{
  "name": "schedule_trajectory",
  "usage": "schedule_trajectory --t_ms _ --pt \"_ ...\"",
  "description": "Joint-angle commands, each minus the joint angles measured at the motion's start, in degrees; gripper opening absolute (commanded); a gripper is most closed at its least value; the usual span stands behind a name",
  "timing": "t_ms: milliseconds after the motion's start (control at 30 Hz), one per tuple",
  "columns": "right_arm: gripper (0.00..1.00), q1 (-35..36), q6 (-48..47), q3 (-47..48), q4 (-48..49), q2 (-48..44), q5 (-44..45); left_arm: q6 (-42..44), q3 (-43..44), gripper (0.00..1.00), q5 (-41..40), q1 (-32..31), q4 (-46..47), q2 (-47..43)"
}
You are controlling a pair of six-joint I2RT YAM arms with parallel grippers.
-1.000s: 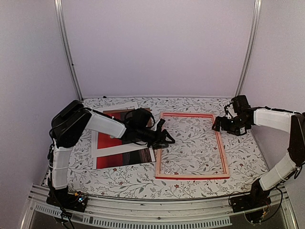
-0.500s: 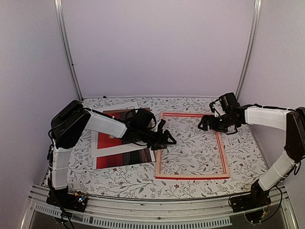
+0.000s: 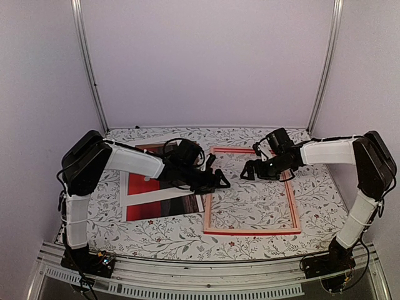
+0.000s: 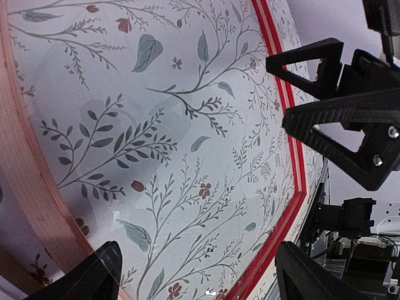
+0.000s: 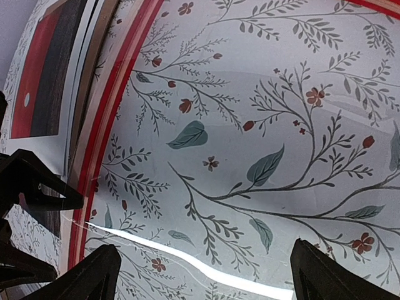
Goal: Put the photo into the frame
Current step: Place the glass panel in the frame body.
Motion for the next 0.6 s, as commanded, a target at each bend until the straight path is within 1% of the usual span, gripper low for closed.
schedule_trajectory --t_ms 0,67,267,567 --pt "0.99 0.6 1.0 0.9 2.5 2.7 -2.8 1.8 0.8 0.88 -2.2 -0.4 -1.9 -2.1" --pt "0.99 0.6 1.1 0.6 2.7 3.7 -2.9 2.0 0.7 0.89 -2.7 -0.4 -3.9 -2.4" --pt "0.99 0.6 1.0 -0.5 2.7 5.2 -2.5 3.5 0.4 0.90 -5.6 -0.5 -6.0 -4.2" --pt "0.99 0.6 0.9 -1.1 2.4 5.1 -1.8 5.3 -0.7 0.90 -9.6 -0.5 -8.5 -6.5"
